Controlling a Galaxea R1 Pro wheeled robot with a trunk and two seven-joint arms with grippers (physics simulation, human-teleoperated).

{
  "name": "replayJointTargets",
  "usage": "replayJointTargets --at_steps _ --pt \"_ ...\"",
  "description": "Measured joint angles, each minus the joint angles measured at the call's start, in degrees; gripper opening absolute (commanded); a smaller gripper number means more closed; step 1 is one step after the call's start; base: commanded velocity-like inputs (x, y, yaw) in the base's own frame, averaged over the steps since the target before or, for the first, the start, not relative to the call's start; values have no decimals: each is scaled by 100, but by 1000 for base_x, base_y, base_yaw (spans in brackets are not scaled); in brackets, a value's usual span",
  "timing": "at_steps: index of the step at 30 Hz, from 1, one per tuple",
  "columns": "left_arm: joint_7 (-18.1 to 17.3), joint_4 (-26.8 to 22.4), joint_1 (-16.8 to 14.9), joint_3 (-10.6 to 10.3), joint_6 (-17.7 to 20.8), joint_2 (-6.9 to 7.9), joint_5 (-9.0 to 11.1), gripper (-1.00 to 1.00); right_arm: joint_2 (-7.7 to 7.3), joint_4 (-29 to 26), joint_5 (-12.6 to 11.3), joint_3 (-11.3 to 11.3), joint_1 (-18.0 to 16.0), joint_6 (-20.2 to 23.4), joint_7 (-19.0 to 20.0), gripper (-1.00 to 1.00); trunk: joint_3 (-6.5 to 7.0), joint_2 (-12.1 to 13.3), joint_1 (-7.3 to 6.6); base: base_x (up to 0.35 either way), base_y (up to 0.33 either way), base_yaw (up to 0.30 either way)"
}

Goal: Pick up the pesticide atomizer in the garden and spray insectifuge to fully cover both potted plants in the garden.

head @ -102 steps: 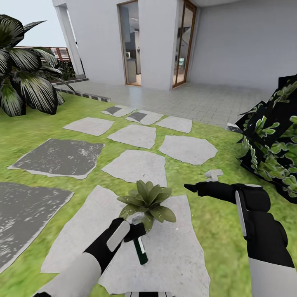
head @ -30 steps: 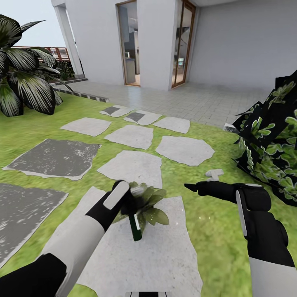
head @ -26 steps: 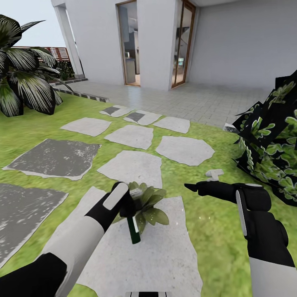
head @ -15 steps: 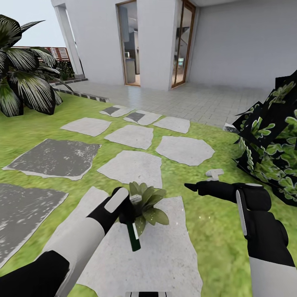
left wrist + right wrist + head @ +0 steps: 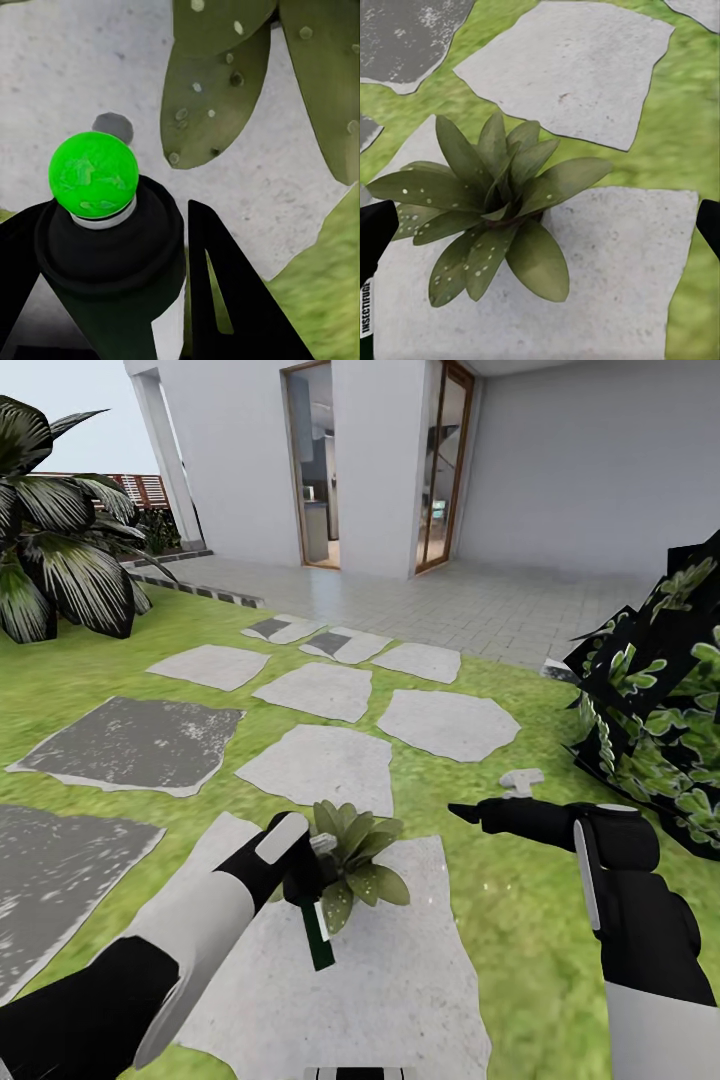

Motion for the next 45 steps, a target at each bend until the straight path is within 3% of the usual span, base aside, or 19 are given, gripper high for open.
replayJointTargets --at_steps 13,19,28,32,36,39,40,43,45 --pt "-12 15 6 -12 0 -33 67 -100 -1 0 -1 -4 -3 0 0 100 0 0 0 71 -26 -35" --pt "-86 16 -1 5 492 -72 214 -100 1 0 -2 -1 -4 0 0 100 0 0 0 1 0 -255" --pt "-237 -96 5 -4 577 -98 253 -100 8 0 -2 -1 -4 0 0 100 0 0 0 0 0 -246" --pt "-47 -585 28 1 586 -79 256 -100 8 0 -1 -1 3 0 0 100 0 0 0 0 0 -41" --pt "334 -711 8 49 582 -65 269 -100 12 0 -1 -1 4 0 0 100 0 0 0 0 0 -6" --pt "417 -751 -27 64 576 -65 268 -100 16 0 0 -1 4 0 0 100 0 0 0 0 0 0" --pt "429 -749 -59 87 572 -64 263 -100 16 0 0 -1 4 0 0 100 0 0 0 0 0 0" --pt "449 -641 -278 599 581 -56 244 -100 10 0 0 -1 -1 0 0 100 0 0 0 0 0 0" --pt "444 -353 -409 806 605 -49 239 -100 9 0 0 -1 -3 0 0 100 0 0 0 0 0 0"
